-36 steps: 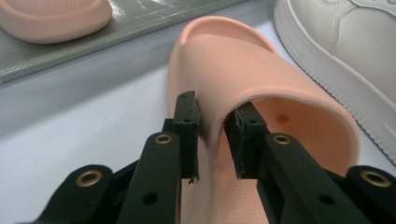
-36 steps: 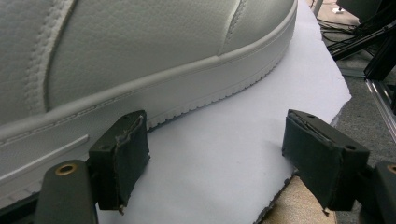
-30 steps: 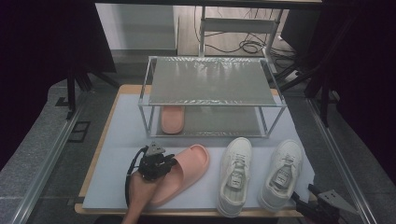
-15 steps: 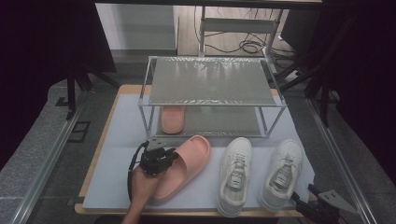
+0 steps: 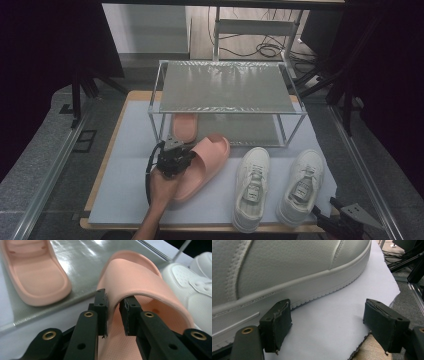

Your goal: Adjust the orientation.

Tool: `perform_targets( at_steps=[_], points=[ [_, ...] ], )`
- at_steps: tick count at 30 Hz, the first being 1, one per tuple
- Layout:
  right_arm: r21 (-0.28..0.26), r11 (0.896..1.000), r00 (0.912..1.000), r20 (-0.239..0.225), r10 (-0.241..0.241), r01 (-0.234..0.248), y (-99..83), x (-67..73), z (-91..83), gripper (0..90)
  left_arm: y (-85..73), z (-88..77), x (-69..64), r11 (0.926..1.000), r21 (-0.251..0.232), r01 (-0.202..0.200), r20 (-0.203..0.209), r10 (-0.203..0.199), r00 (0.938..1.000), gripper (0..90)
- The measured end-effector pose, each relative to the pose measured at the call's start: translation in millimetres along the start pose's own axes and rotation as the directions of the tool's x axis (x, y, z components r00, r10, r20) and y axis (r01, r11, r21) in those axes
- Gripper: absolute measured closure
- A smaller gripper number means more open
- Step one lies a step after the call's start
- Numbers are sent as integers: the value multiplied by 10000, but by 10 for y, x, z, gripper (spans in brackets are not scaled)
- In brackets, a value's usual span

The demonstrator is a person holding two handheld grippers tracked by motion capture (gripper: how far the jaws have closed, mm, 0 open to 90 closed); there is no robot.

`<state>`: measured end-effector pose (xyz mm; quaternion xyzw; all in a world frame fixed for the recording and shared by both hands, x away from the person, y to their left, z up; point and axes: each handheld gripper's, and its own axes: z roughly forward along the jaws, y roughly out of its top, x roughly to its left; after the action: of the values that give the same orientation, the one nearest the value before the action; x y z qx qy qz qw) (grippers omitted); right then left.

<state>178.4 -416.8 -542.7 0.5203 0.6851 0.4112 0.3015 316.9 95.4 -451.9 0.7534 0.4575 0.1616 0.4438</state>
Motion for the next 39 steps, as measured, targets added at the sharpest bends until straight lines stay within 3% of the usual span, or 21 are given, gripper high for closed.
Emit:
perform_targets(
  at_steps=[19, 29, 33, 39],
  points=[
    [-12, 10000, 10000, -6, 4, -4, -2, 0, 0, 223, 290, 466, 52, 9997, -82, 218, -818, -224, 9964, 755],
    [-24, 10000, 10000, -4, 16, -16, -3, 1, 0, 222, 298, 728, 102, 9991, 83, 422, -1140, -410, 9926, 754],
    [-62, 10000, 10000, 11, 30, -30, -5, 3, 2, 222, 284, 779, 159, 9989, 205, 411, -1435, -377, 9889, 754],
    [-64, 10000, 10000, 12, 31, -31, -6, 3, 2, 222, 256, 782, 264, 9972, 126, 735, -1533, -707, 9856, 764]
  ],
)
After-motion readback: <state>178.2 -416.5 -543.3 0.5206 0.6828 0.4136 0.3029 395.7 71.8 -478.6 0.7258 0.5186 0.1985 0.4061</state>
